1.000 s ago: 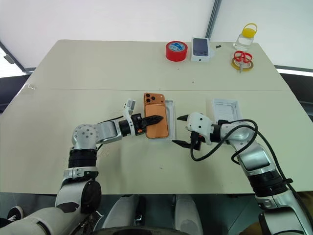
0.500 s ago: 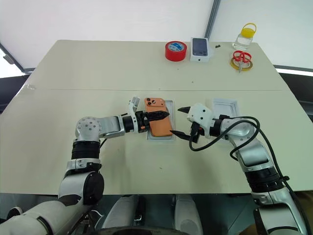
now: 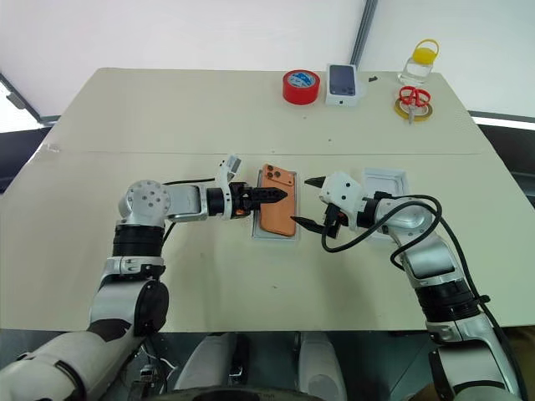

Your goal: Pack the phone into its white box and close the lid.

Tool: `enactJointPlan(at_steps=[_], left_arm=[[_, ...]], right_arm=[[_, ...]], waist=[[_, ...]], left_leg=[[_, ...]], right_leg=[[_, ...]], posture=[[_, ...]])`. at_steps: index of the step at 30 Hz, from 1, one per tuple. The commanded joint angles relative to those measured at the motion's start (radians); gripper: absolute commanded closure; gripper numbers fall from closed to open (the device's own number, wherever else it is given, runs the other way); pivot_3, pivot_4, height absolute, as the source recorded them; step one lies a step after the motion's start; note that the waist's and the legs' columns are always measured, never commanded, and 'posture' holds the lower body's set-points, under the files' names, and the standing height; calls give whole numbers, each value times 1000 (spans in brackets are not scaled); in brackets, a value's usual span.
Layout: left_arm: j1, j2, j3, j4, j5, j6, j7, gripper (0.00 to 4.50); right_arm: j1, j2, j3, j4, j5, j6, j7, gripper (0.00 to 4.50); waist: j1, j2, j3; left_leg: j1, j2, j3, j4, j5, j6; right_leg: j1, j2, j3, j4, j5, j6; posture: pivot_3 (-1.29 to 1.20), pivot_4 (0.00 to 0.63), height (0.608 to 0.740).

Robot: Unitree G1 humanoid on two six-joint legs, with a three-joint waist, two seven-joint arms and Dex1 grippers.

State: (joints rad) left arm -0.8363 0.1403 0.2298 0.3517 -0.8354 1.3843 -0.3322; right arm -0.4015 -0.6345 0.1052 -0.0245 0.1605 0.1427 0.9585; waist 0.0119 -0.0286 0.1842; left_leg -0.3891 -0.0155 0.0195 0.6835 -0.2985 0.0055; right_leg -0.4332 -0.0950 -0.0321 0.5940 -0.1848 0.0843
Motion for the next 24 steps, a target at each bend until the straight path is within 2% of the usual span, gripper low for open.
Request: enactJointPlan(at_steps=[1,10,20,21,22,23,24], left_arm=[[-8,-1,-21,-42,1,-1,-37,1160],[30,81,-13,-133,10,43,-61,1160],[87,141,-33,-227,43,-13,-80,1160],[108,166,-57,-247,72,-71,-104,1538],[131,197,-97,-271,111,-144,-139,1657],[156,232,-145,-296,153,-220,-182,1943],[181,260,-189,-312,203,-308,-215,2437]], right_arm=[[-17,6,-4,-9,-3,-20,-6,0],[-13,9,-4,-5,-7,-24,-10,0],[-30,22,3,19,-18,-29,-3,0],[-33,21,0,25,-16,-25,-2,415],[-36,19,-3,33,-20,-23,-6,535],[-38,18,-5,40,-23,-23,-10,839],[-43,19,-7,52,-32,-28,-20,1355]], waist=[[0,0,0],[-4,0,0],[-2,0,0],[-3,0,0],[-5,0,0],[-9,1,0],[-9,1,0]], left_leg=[[0,0,0,0,0,0],[0,1,0,0,0,0],[0,0,0,0,0,-1],[0,0,0,0,0,-1],[0,0,0,0,0,-1],[0,1,0,-1,0,-1],[1,1,0,-1,1,-2]], right_leg=[[0,0,0,0,0,0],[0,0,0,1,0,0],[0,0,0,1,0,0],[0,0,0,1,0,0],[0,0,0,1,0,0],[-1,0,0,1,0,0],[-1,0,0,1,0,-1]], posture=[[0,150,739],[0,150,739],[0,150,739],[0,150,739],[0,150,739],[0,150,739],[0,150,739]])
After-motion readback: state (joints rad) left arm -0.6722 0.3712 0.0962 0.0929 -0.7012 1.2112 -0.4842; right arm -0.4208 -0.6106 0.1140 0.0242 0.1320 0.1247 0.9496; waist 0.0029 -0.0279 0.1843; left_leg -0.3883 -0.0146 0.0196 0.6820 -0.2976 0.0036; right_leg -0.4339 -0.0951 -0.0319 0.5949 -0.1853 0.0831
